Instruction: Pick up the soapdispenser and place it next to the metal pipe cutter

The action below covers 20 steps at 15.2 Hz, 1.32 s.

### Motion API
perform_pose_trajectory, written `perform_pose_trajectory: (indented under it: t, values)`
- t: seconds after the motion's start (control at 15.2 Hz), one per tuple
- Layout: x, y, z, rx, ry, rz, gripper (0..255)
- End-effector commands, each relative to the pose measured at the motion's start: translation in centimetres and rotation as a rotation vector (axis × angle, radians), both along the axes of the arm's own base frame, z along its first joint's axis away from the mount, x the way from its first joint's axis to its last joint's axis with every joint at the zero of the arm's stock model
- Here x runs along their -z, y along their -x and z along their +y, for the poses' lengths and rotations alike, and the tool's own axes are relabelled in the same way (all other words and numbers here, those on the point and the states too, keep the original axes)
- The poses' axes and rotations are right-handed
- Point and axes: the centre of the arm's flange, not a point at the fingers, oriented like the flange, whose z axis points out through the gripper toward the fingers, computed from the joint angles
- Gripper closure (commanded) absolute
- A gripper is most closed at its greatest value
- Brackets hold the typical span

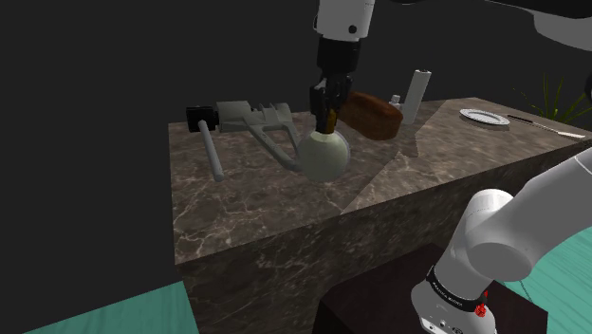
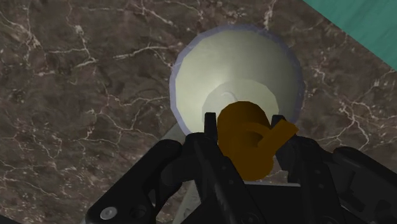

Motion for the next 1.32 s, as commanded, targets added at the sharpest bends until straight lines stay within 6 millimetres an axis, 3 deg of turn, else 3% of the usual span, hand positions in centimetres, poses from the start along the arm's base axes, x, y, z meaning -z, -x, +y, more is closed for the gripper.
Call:
perform_pose_trajectory:
  t: [0.0, 0.59, 0.66, 0.99, 1.25]
  values:
    - [1.0, 0.0, -0.1, 0.000, 0.000, -0.001, 255]
    - [1.3, 0.0, -0.1, 0.000, 0.000, -0.001, 255]
    - [1.3, 0.0, -0.1, 0.000, 0.000, -0.001, 0]
    - [1.3, 0.0, -0.1, 0.000, 0.000, -0.001, 0]
    - [-3.7, 0.1, 0.1, 0.000, 0.000, -0.001, 0]
